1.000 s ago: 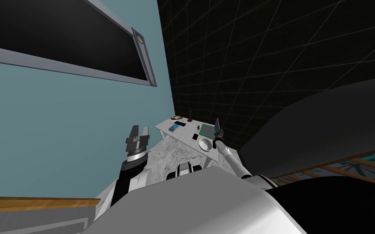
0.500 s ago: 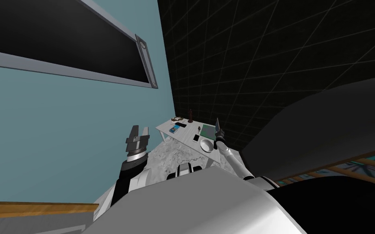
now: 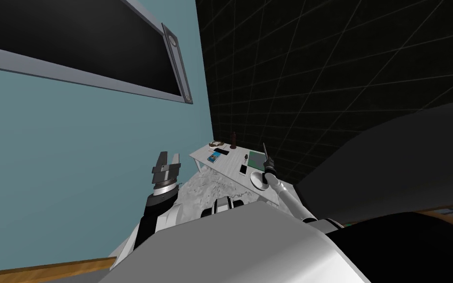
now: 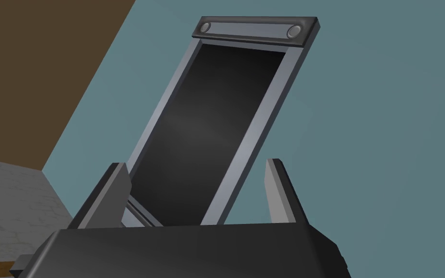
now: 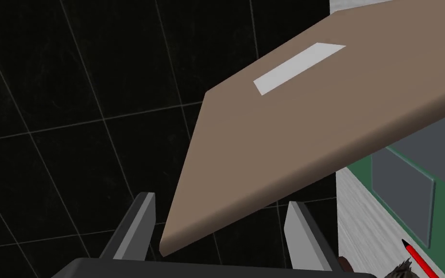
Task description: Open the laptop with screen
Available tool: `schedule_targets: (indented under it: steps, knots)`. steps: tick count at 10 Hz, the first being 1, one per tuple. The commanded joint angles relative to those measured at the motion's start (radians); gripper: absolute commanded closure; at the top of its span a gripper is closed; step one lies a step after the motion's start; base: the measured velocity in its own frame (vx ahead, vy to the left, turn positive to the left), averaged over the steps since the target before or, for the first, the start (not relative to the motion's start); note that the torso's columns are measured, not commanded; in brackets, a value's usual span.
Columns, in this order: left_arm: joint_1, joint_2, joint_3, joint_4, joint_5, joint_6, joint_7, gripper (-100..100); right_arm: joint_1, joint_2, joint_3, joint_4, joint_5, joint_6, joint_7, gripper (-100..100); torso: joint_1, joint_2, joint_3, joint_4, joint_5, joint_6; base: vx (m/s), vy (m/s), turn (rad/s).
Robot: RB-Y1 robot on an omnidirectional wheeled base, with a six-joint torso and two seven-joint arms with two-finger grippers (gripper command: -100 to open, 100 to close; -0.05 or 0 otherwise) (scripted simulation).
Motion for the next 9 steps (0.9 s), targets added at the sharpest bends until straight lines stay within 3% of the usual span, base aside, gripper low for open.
schedule_targets:
  steps: [1, 9]
  knots:
    - [0.0, 0.0, 0.0, 0.0, 0.0, 0.0, 0.0, 0, 0.028, 0.006, 0.014, 0.012, 0.046, 0.025, 0.038, 100, -0.002, 0.004, 0.002, 0.003, 0.002, 0.0, 0.088, 0.048, 0.036]
    - [0.0, 0.0, 0.0, 0.0, 0.0, 0.0, 0.0, 0, 0.135, 0.023, 0.064, 0.056, 0.226, 0.131, 0.165, 100, 0.006, 0.001, 0.0, 0.004, 0.006, -0.001, 0.112, 0.052, 0.014]
